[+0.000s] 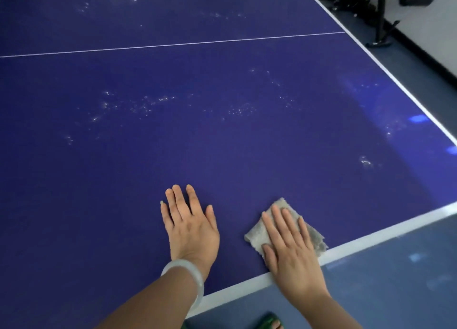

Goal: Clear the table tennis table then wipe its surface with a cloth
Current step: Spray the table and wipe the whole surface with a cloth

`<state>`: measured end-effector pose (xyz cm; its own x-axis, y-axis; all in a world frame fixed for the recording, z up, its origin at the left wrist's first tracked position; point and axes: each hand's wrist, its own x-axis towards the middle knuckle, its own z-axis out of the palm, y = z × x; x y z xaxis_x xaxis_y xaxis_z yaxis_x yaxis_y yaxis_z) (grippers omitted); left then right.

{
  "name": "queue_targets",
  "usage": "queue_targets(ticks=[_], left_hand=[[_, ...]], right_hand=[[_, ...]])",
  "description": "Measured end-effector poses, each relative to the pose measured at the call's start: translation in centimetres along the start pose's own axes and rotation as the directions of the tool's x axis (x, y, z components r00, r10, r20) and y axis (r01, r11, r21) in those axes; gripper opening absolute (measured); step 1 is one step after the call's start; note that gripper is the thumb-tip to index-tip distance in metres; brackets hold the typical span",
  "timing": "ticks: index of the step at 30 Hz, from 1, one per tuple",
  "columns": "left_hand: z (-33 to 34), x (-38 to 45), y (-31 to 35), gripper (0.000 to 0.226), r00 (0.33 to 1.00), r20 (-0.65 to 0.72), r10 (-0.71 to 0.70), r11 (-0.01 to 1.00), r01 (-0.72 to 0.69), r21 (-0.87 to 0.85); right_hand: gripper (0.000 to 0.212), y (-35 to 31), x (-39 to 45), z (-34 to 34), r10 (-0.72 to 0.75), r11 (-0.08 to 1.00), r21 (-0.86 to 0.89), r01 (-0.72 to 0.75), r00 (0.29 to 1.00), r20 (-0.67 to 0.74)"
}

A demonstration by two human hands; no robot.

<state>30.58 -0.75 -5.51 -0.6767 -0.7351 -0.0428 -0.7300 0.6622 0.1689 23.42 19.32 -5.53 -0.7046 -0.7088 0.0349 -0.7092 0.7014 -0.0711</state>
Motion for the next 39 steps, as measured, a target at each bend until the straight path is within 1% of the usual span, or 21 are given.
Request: queue_targets(ticks=[3, 4, 9, 13, 14, 16, 18, 19, 22, 25, 28, 30, 31, 32, 33, 34, 35, 36, 37, 38, 39], left_hand=[[0.1, 0.0, -0.1, 0.066, 1.000, -0.007, -0.003, 1.000, 0.003, 0.000], [0.1, 0.0, -0.1, 0.066, 1.000, -0.008, -0.006, 1.000, 0.006, -0.005], [0.0, -0.1, -0.1, 0.060, 1.000, -0.001, -0.004, 0.999, 0.004, -0.052], [-0.6, 0.3, -0.3, 0.056, 1.000, -0.006, -0.029, 0.969, 0.027, -0.244], [-1.1, 0.3, 0.4, 0.055, 1.000, -0.007, 0.001, 0.953, -0.003, -0.303], [-1.7, 0.5, 3.3, 0.052, 0.988, -0.036, 0.151, 0.920, -0.153, -0.361], [-1.3, 1.4, 7.6, 0.052, 0.963, -0.054, 0.263, 0.909, -0.266, -0.320], [-0.8, 1.9, 10.0, 0.054, 0.964, -0.033, 0.263, 0.917, -0.261, -0.302], [1.1, 2.9, 16.1, 0.063, 0.988, 0.051, 0.146, 0.965, -0.131, -0.226], [2.4, 2.8, 18.5, 0.066, 0.999, 0.018, 0.050, 0.994, -0.048, -0.102], [2.8, 2.8, 18.9, 0.066, 1.000, 0.016, 0.027, 0.999, -0.027, -0.030], [2.8, 2.8, 18.9, 0.065, 1.000, 0.025, 0.017, 1.000, -0.017, -0.009], [2.9, 2.8, 18.9, 0.065, 1.000, 0.024, 0.013, 1.000, -0.013, -0.003], [2.9, 2.8, 18.9, 0.064, 1.000, 0.023, 0.008, 1.000, -0.008, -0.003], [2.9, 2.7, 19.0, 0.064, 1.000, 0.021, 0.004, 1.000, -0.004, -0.004], [2.9, 2.7, 18.9, 0.064, 1.000, 0.014, 0.003, 1.000, -0.003, -0.004], [3.0, 2.7, 18.9, 0.064, 1.000, 0.006, 0.004, 1.000, -0.004, -0.003], [3.1, 2.7, 18.8, 0.063, 1.000, -0.001, 0.007, 1.000, -0.007, -0.003], [3.2, 2.8, 18.8, 0.063, 1.000, -0.007, 0.009, 1.000, -0.009, -0.003], [3.3, 2.8, 18.8, 0.063, 1.000, -0.012, 0.010, 1.000, -0.010, 0.000], [3.3, 2.8, 18.8, 0.063, 1.000, -0.015, 0.009, 1.000, -0.009, 0.005]], right_hand=[[0.055, 3.7, -0.7, -0.3, 0.257, 0.966, 0.032, -0.256, 0.966, -0.031], [0.055, 4.2, -0.6, -0.3, 0.307, 0.951, 0.035, -0.306, 0.951, -0.034], [0.056, 4.3, -0.5, -0.2, 0.307, 0.952, 0.023, -0.306, 0.951, -0.035], [0.057, 4.4, -0.4, -0.4, 0.311, 0.950, 0.035, -0.311, 0.950, -0.010], [0.057, 4.3, -0.4, -0.5, 0.309, 0.950, 0.037, -0.309, 0.951, 0.002], [0.057, 4.3, -0.3, -0.6, 0.310, 0.949, 0.049, -0.311, 0.951, 0.013], [0.058, 4.4, -0.3, -0.6, 0.307, 0.949, 0.068, -0.307, 0.952, 0.013], [0.058, 4.5, -0.3, -0.6, 0.293, 0.953, 0.073, -0.293, 0.956, 0.012], [0.059, 5.5, -0.5, -0.6, 0.191, 0.978, 0.082, -0.191, 0.982, 0.010], [0.060, 8.6, -0.5, -0.8, 0.094, 0.993, 0.072, -0.095, 0.995, 0.019], [0.061, 14.6, 0.0, -1.3, 0.072, 0.995, 0.070, -0.073, 0.997, 0.020], [0.059, 20.4, 0.8, -1.5, 0.124, 0.991, 0.040, -0.124, 0.992, 0.007], [0.058, 23.5, 1.4, -1.6, 0.207, 0.978, 0.028, -0.207, 0.978, -0.009], [0.059, 26.5, 2.0, -1.7, 0.338, 0.941, 0.035, -0.337, 0.941, -0.023], [0.062, 28.9, 2.6, -2.0, 0.496, 0.867, 0.063, -0.494, 0.868, -0.027], [0.066, 30.4, 3.1, -2.1, 0.641, 0.765, 0.098, -0.636, 0.768, -0.016], [0.070, 30.9, 3.6, -2.2, 0.742, 0.666, 0.124, -0.736, 0.670, -0.011], [0.071, 30.3, 4.2, -2.0, 0.796, 0.601, 0.140, -0.787, 0.605, -0.017], [0.071, 28.8, 4.8, -1.8, 0.809, 0.585, 0.139, -0.799, 0.587, -0.033], [0.068, 26.6, 5.2, -1.8, 0.778, 0.628, 0.122, -0.769, 0.624, -0.070], [0.065, 24.1, 5.5, -1.6, 0.707, 0.707, 0.097, -0.700, 0.699, -0.109]])
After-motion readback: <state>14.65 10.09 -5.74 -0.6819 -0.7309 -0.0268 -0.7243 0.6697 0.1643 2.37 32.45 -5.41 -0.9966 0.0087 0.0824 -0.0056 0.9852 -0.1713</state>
